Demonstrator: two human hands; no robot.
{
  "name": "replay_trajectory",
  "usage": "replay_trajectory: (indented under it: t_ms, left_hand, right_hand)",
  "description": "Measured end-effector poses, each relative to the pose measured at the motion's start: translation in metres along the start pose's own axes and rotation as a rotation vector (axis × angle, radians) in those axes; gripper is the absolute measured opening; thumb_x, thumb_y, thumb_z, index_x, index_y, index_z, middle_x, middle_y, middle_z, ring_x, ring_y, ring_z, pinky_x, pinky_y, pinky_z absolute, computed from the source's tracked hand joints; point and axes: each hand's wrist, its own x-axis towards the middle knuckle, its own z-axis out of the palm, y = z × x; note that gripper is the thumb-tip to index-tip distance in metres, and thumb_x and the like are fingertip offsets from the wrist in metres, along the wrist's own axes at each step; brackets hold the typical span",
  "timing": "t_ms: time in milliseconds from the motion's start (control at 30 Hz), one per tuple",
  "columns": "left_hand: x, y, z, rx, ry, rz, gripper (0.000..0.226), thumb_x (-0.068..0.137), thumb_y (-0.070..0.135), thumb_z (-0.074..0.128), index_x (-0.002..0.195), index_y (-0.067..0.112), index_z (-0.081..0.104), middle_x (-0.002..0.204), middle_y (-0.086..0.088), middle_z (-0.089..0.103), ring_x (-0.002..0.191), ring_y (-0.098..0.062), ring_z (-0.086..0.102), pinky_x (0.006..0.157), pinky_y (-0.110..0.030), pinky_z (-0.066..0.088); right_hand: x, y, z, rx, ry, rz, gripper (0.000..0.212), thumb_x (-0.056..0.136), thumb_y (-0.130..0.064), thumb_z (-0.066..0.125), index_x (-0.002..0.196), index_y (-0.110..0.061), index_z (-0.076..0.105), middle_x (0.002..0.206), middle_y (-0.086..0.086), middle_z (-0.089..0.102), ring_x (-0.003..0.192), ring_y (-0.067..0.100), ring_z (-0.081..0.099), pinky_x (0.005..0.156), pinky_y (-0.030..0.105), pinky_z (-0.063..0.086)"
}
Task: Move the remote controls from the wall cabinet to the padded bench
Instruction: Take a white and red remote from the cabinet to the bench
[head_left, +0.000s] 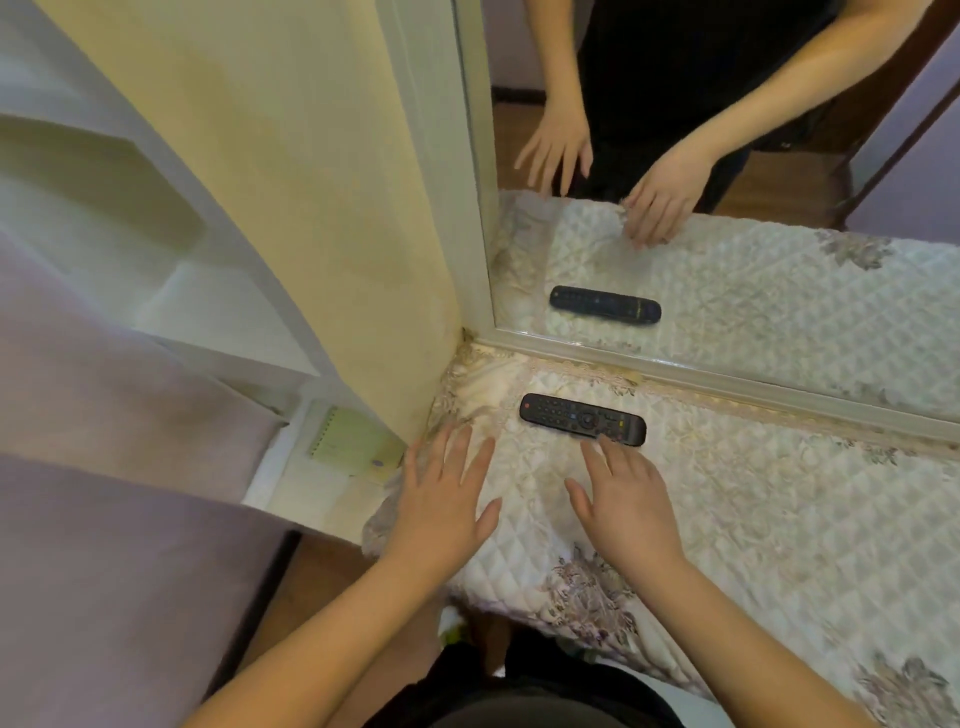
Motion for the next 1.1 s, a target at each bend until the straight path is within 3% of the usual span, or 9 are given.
replay_trajectory:
  t_ms: [100, 167, 333, 467, 567, 733, 833, 1100]
  left_hand:
    - [-0.023, -0.009, 0.003, -0.014, -0.022, -0.047, 0.065, 0.087, 0.054, 0.039, 0.142, 0.019, 0.041, 0.147, -0.010, 0.044, 0.135, -0.034, 0.040, 0.105, -0.062, 0.032]
    - [-0.038, -0.017, 0.008, -0.010, -0.086, -0.085, 0.067, 0.088, 0.057, 0.037, 0.144, 0.020, 0.038, 0.147, -0.009, 0.044, 0.135, -0.033, 0.041, 0.104, -0.061, 0.033]
    - [-0.076, -0.038, 0.012, -0.043, -0.104, -0.184, 0.068, 0.090, 0.061, 0.033, 0.147, 0.025, 0.034, 0.150, -0.004, 0.042, 0.139, -0.030, 0.036, 0.105, -0.059, 0.031]
    - [-0.121, -0.066, 0.011, -0.163, -0.024, -0.255, 0.067, 0.093, 0.061, 0.022, 0.151, 0.036, -0.002, 0.162, 0.003, 0.004, 0.149, -0.023, -0.001, 0.117, -0.055, 0.005]
    - [-0.163, -0.104, 0.007, -0.231, -0.025, -0.391, 0.066, 0.094, 0.061, 0.016, 0.150, 0.038, -0.012, 0.162, 0.004, 0.002, 0.148, -0.021, -0.001, 0.116, -0.056, 0.007]
    - [-0.253, -0.155, 0.007, -0.151, 0.035, -0.540, 0.066, 0.093, 0.059, 0.014, 0.152, 0.032, 0.000, 0.160, 0.000, 0.014, 0.148, -0.026, 0.009, 0.114, -0.058, 0.011]
    - [-0.314, -0.171, 0.016, -0.163, 0.048, -0.655, 0.066, 0.092, 0.060, 0.016, 0.151, 0.033, 0.008, 0.159, 0.000, 0.019, 0.147, -0.026, 0.013, 0.114, -0.060, 0.012]
    - [-0.468, -0.196, 0.038, -0.261, 0.064, -1.058, 0.074, 0.086, 0.064, 0.006, 0.150, 0.030, 0.019, 0.162, -0.002, 0.009, 0.148, -0.028, 0.000, 0.115, -0.058, -0.002]
  right_hand:
    - [-0.009, -0.013, 0.004, -0.017, -0.062, -0.065, 0.070, 0.096, -0.054, 0.016, 0.124, -0.010, 0.062, 0.128, 0.015, 0.062, 0.115, 0.034, 0.060, 0.096, 0.047, 0.047]
    - [-0.014, -0.028, 0.003, -0.020, -0.069, -0.111, 0.077, 0.095, -0.056, 0.006, 0.126, -0.011, 0.061, 0.131, 0.012, 0.060, 0.118, 0.033, 0.058, 0.098, 0.047, 0.045]
    - [-0.025, -0.079, -0.001, -0.023, -0.065, -0.248, 0.075, 0.096, -0.055, 0.007, 0.127, -0.013, 0.061, 0.132, 0.007, 0.060, 0.119, 0.030, 0.058, 0.100, 0.044, 0.045]
    - [-0.041, -0.121, 0.005, -0.058, -0.093, -0.279, 0.075, 0.096, -0.055, 0.007, 0.126, -0.012, 0.062, 0.130, 0.010, 0.061, 0.118, 0.032, 0.058, 0.098, 0.045, 0.045]
    - [-0.055, -0.156, 0.009, -0.096, -0.104, -0.329, 0.077, 0.096, -0.056, 0.006, 0.126, -0.011, 0.062, 0.129, 0.012, 0.062, 0.117, 0.034, 0.058, 0.097, 0.047, 0.046]
    - [-0.090, -0.238, 0.019, -0.125, -0.078, -0.491, 0.063, 0.093, -0.053, 0.028, 0.126, -0.011, 0.060, 0.129, 0.013, 0.061, 0.118, 0.036, 0.056, 0.097, 0.046, 0.044]
    - [-0.119, -0.294, 0.029, -0.143, -0.052, -0.638, 0.060, 0.092, -0.052, 0.031, 0.127, -0.014, 0.059, 0.131, 0.010, 0.059, 0.120, 0.035, 0.054, 0.099, 0.047, 0.042]
    - [-0.202, -0.425, 0.043, -0.135, -0.013, -1.038, 0.056, 0.093, -0.045, 0.031, 0.136, -0.015, 0.051, 0.139, 0.008, 0.054, 0.126, 0.030, 0.051, 0.104, 0.044, 0.040]
